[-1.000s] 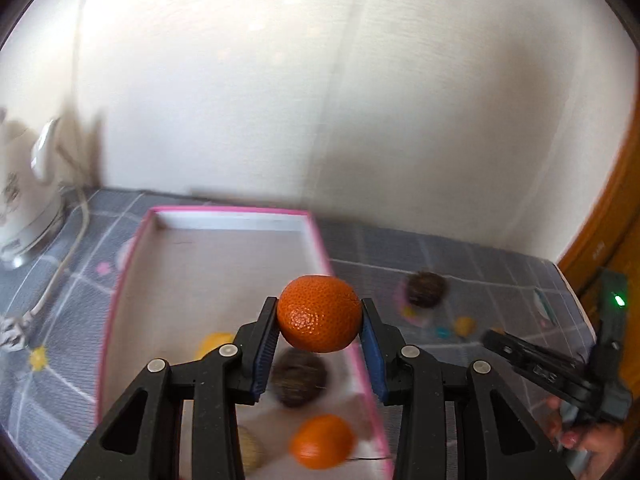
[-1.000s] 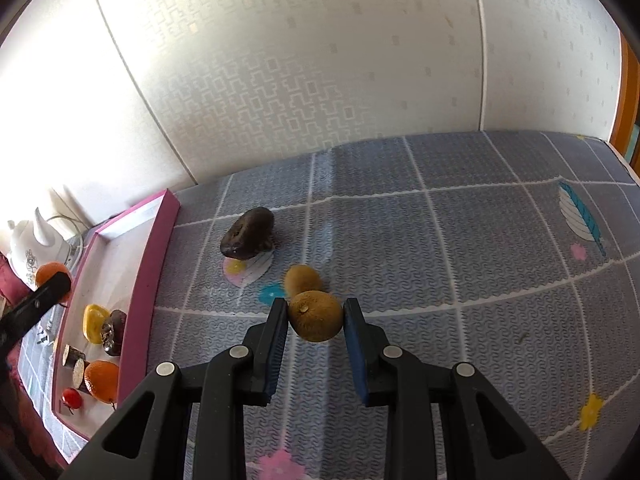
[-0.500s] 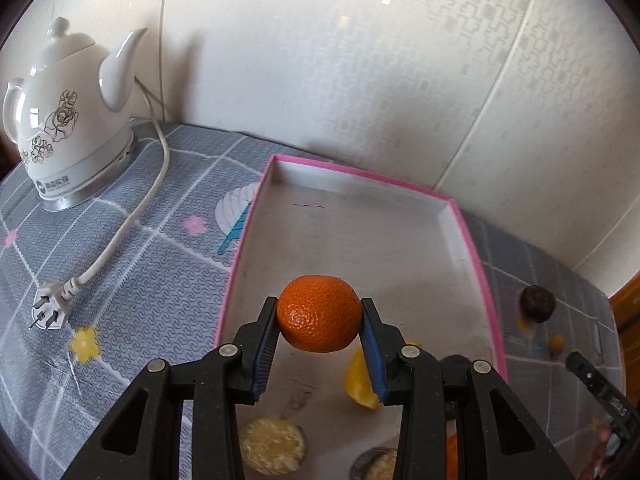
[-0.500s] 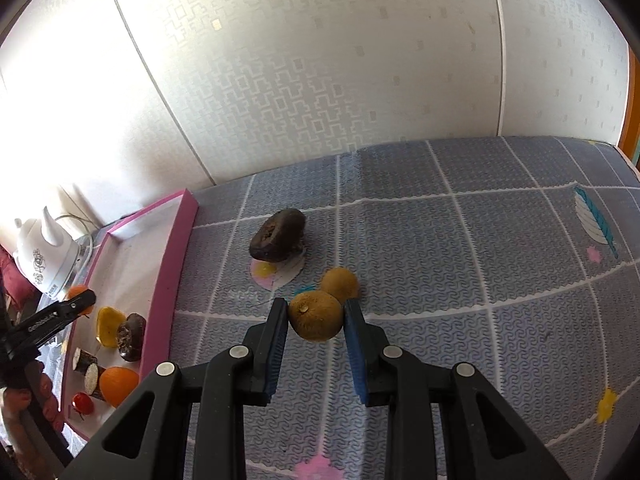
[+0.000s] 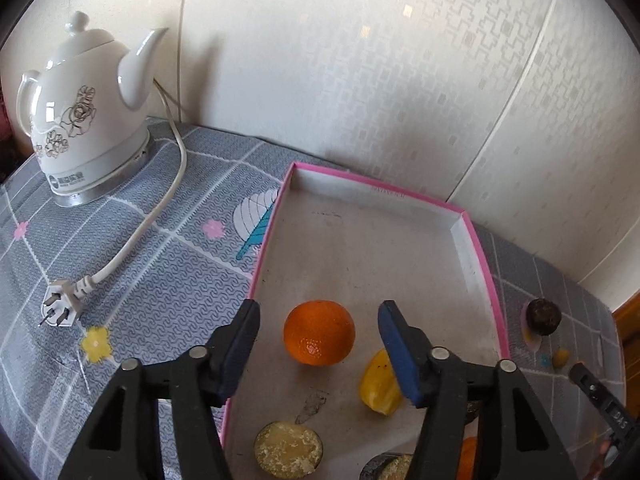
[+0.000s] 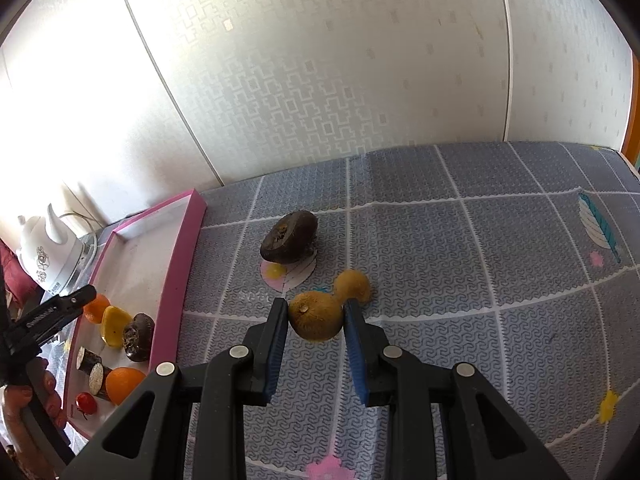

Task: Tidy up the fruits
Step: 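Carry the orange into the tray and open the left gripper, then carry the brown fruit into the tray and open the right gripper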

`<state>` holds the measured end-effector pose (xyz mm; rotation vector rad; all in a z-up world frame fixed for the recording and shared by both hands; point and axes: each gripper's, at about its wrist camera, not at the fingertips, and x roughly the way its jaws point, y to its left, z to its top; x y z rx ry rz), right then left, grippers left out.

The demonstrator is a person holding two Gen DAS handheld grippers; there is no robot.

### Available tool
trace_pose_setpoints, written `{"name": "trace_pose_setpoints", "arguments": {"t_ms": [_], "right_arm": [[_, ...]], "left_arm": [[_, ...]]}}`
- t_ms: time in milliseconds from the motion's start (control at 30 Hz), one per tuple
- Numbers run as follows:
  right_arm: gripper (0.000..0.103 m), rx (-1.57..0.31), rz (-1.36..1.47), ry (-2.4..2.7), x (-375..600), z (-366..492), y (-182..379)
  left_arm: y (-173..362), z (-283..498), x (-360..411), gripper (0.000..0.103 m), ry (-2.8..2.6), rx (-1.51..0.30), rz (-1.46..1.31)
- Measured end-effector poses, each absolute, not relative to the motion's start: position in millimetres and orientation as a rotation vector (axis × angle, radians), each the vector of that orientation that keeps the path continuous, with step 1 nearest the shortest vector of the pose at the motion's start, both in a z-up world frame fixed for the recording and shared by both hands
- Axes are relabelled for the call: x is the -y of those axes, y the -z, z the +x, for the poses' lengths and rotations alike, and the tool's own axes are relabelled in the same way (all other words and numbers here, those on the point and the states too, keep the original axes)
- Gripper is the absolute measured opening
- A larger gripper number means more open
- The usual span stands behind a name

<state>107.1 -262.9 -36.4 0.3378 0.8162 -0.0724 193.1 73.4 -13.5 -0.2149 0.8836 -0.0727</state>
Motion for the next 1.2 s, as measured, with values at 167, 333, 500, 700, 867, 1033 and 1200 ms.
{"name": "trace_pose_setpoints", "arguments": {"t_ms": [167,333,500,700,867,1033,1200], "right_arm": [[0.028,-0.811,0.341,0.051,257,109,34],[0.028,-0.811,0.333,0.033,249,112,31],[0.028,-0.811,0.329,0.009,241,114,26],[0.028,-0.806,0.319,-0.046,223,121,20],[0.028,-0.814,0.31,-0.085,205,128,18],[0.028,-0.811,0.289,-0.12,189,136,20],[0.028,-0.798,0.248,-0.172,170,149,20]], "left_arm": [[6,182,-81,0.077,0.058,-0.867,-0.24],[3,170,-78,0.086,0.056,-0.872,-0.214],[1,153,-68,0.087,0.063,-0.875,-0.138],[1,129,-65,0.091,0.072,-0.884,-0.124],[5,118,-56,0.091,0.072,-0.894,-0.079],[7,113,-50,0.091,0.084,-0.893,-0.049],[9,113,-50,0.091,0.077,-0.895,-0.031]]}}
